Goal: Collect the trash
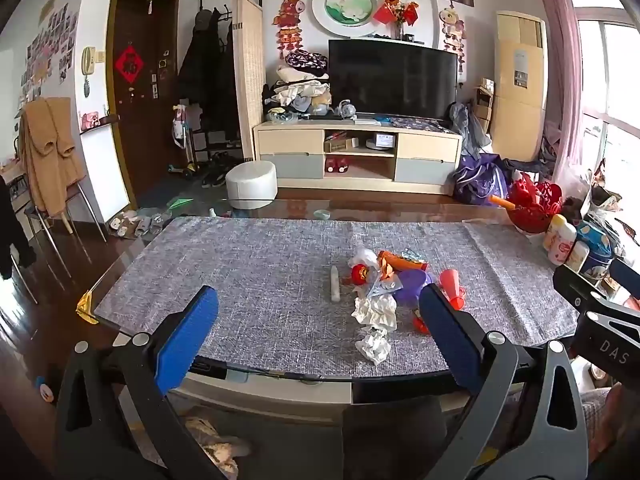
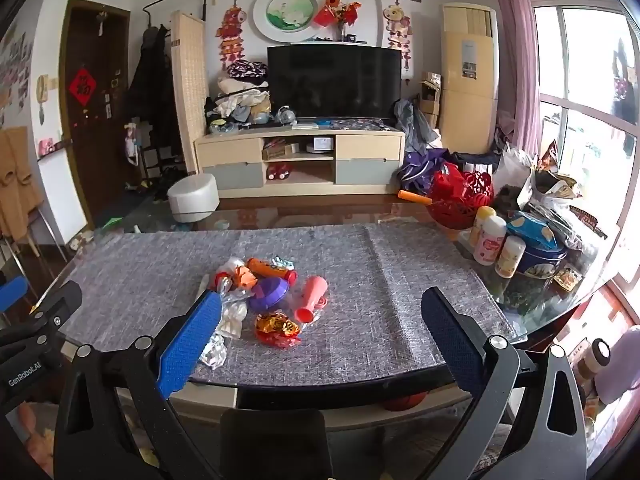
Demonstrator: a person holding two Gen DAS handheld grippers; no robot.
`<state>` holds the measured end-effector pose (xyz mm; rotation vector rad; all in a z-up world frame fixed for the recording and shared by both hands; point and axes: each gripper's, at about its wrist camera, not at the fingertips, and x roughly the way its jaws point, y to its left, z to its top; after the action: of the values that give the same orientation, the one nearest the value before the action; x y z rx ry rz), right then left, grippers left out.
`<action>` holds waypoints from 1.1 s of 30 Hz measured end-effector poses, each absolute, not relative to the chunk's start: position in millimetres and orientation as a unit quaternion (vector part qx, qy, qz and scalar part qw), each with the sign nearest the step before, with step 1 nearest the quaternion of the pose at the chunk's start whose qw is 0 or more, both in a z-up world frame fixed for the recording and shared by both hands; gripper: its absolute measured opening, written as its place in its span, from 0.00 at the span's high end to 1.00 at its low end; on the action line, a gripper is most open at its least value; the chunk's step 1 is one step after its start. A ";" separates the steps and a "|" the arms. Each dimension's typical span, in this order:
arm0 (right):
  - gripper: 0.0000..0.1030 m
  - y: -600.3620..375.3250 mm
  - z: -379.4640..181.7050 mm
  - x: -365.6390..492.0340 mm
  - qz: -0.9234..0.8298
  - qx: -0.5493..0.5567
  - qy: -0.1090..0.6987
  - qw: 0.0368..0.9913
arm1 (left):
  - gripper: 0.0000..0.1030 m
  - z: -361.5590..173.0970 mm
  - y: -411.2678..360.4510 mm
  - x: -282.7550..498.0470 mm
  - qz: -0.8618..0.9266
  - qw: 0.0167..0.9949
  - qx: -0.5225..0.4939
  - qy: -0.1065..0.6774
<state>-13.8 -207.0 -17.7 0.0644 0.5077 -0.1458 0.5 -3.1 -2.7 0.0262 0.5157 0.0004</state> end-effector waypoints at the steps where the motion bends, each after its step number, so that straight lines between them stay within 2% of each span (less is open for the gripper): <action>1: 0.03 -207.1 -17.6 -13.8 -0.072 0.032 0.251 0.965 | 0.08 -2.6 -2.9 0.6 0.000 0.967 0.013 0.255; 33: 0.03 -207.4 -20.9 -10.5 -0.067 0.036 0.257 0.964 | 0.08 -16.3 -8.1 8.3 -0.001 0.966 0.011 0.258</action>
<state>-10.5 -207.4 -20.9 0.0724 0.5197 -0.1355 8.3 -8.1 -16.3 0.0221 0.5214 -0.0011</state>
